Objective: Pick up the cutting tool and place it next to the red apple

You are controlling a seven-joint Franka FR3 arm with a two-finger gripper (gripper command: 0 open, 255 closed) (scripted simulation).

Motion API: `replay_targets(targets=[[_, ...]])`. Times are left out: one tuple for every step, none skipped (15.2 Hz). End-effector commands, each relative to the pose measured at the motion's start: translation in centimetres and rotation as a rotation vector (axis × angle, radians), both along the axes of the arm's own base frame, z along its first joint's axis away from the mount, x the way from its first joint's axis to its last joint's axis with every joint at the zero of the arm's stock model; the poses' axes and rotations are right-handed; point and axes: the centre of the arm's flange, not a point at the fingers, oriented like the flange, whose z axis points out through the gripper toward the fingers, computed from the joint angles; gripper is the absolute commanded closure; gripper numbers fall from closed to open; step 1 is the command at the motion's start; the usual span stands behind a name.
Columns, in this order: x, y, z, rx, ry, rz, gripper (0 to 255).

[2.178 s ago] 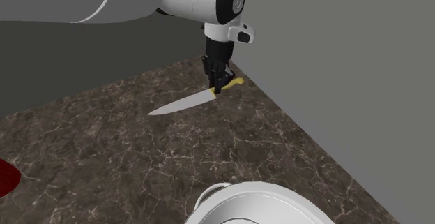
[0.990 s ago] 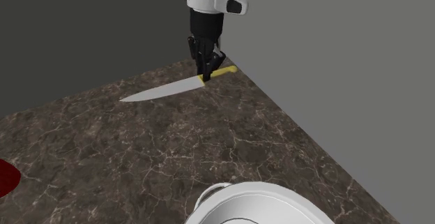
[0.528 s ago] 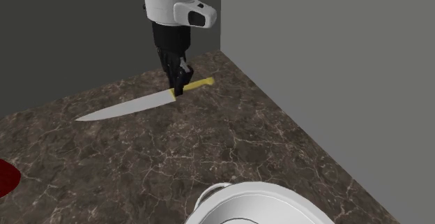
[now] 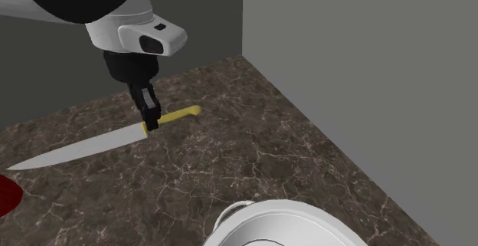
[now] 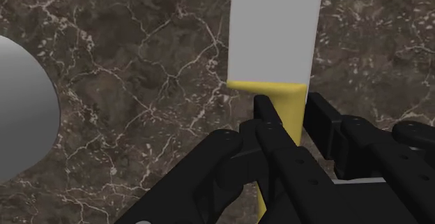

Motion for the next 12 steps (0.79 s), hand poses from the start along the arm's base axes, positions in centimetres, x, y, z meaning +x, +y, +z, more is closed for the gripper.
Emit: replay_targets(targets=[[-1.8, 2.0, 0.3, 0.000, 0.000, -0.001, 255], [-2.7, 3.0, 0.3, 0.000, 0.000, -0.001, 255], [-3.5, 4.0, 0.3, 0.000, 0.000, -0.001, 255], [-4.4, 5.0, 0.3, 0.000, 0.000, -0.001, 255], [-5.3, 6.0, 0.3, 0.000, 0.000, -0.001, 255], [-6.1, 7.0, 0.3, 0.000, 0.000, -0.001, 255], [-7.0, 8.0, 0.4, 0.000, 0.000, -0.001, 255], [-7.9, 9.0, 0.4, 0.000, 0.000, -0.001, 255], [-8.7, 10.0, 0.4, 0.000, 0.000, -0.001, 255], [-9.6, 11.0, 0.4, 0.000, 0.000, -0.001, 255], [-10.5, 12.0, 0.4, 0.000, 0.000, -0.001, 255], [-11.3, 13.0, 0.4, 0.000, 0.000, -0.001, 255]])
